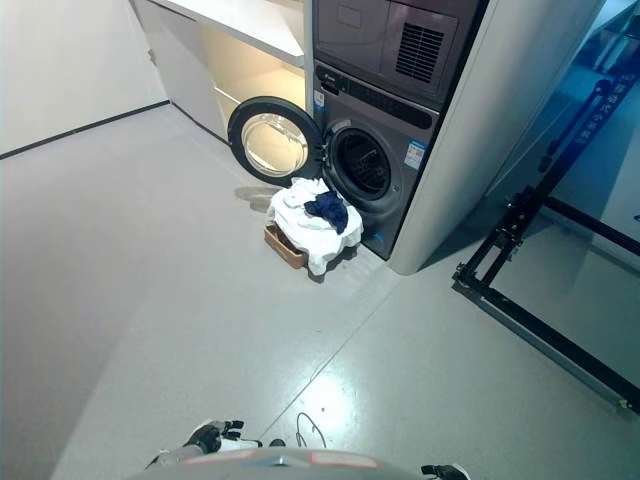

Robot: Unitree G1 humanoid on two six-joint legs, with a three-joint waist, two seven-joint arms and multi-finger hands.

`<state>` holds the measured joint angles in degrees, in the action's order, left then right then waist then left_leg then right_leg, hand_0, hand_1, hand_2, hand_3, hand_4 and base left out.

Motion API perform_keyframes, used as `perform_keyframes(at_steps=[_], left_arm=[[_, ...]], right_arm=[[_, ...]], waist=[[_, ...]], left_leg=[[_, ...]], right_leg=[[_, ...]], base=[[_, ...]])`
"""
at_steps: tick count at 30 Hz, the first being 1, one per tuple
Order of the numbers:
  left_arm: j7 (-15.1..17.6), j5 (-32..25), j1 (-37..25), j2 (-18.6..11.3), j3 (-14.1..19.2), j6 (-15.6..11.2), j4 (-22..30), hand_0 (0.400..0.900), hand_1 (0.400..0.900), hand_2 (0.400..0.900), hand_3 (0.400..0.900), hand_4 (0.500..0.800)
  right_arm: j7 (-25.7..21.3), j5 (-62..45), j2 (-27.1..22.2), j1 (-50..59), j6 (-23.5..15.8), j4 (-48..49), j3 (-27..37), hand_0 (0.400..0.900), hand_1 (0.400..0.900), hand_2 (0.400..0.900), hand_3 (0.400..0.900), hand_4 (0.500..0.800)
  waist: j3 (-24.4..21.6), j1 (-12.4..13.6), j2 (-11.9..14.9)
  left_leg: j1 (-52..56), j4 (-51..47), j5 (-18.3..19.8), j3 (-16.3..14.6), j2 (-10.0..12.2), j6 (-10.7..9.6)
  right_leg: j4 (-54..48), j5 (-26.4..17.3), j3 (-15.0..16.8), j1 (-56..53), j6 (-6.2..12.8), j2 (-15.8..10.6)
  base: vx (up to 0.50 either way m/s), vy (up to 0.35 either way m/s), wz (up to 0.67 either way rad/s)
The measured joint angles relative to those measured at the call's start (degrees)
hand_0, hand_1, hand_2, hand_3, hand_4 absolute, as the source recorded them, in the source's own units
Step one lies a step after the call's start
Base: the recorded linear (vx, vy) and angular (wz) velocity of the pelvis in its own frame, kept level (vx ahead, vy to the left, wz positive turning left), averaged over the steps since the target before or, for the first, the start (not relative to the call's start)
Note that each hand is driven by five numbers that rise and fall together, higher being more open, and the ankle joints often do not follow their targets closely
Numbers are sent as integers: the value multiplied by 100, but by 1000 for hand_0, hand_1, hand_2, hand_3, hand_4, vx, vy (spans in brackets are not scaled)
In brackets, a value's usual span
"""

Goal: Put the clothes in the basket into the washing machine.

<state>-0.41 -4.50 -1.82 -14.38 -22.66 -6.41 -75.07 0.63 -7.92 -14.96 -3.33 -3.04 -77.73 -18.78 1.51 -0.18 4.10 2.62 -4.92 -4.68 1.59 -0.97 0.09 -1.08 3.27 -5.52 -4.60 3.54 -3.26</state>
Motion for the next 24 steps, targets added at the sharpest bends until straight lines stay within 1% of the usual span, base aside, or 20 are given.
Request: perform_keyframes(at_steps=[8, 18, 24], left_arm=[[0, 0, 17, 6, 1, 9, -2, 900, 900, 900, 900, 800], [0, -1, 58, 11, 6, 11, 1, 900, 900, 900, 900, 800], [1, 0, 70, 12, 7, 11, 1, 900, 900, 900, 900, 800]], right_arm=[[-2, 4, -74, -3, 1, -1, -1, 900, 900, 900, 900, 800], [-19, 12, -72, -19, 11, -3, -4, 900, 900, 900, 900, 800], [-30, 14, -66, -12, 11, -2, -4, 900, 900, 900, 900, 800]], waist=[[36, -2, -114], [21, 4, -111], [-11, 7, -91]], left_leg=[[72, -1, 5, 65, -3, -5], [104, 0, 14, 168, -14, -21], [102, 0, 17, 178, -14, -25]], right_leg=[[-96, -1, -72, -144, -2, -2], [-196, -2, -168, -273, -3, 2], [-199, -2, -180, -277, -3, 3]], base=[[15, -20, 6], [19, -10, 4], [10, 1, 2]])
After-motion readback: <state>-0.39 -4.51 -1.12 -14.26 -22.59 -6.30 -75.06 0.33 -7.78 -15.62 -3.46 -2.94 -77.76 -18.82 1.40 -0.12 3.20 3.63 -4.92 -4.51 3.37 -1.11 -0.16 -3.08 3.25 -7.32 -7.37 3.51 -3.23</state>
